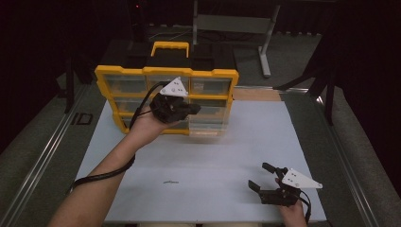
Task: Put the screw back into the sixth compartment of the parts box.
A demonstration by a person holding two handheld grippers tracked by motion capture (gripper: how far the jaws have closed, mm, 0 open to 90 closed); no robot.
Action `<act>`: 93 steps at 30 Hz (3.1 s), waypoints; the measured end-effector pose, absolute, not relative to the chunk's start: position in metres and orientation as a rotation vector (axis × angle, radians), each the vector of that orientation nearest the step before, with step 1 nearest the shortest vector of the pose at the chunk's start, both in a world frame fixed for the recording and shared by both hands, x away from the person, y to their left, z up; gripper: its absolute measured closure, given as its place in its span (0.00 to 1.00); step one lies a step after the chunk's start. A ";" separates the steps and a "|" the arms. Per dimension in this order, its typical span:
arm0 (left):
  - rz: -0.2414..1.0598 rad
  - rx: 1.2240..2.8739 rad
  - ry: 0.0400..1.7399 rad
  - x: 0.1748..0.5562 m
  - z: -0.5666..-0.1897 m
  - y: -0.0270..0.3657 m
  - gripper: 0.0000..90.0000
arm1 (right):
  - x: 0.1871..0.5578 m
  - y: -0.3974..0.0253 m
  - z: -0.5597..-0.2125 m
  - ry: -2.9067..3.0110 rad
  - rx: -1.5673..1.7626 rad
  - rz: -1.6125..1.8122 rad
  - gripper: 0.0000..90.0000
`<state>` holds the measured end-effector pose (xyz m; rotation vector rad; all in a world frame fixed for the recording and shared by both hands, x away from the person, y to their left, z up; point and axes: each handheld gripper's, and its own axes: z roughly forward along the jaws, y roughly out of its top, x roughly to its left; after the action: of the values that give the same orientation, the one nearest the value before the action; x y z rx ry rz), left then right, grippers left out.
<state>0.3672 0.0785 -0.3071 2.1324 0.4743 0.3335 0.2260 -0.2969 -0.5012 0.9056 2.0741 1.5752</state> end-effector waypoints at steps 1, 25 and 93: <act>0.335 2.136 0.481 0.368 -0.308 0.077 0.98 | 0.226 -0.297 -0.501 2.075 0.905 1.574 0.14; 0.314 2.293 0.631 0.389 -0.326 0.046 0.98 | 0.226 -0.297 -0.501 2.081 0.907 1.570 0.14; 0.275 2.149 0.519 0.307 -0.360 0.138 0.13 | 0.226 -0.295 -0.502 2.091 0.907 1.562 0.14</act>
<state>0.3069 0.1384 -0.3600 2.1489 0.5191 0.2750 0.2261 -0.2949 -0.5020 0.9066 2.0909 1.5623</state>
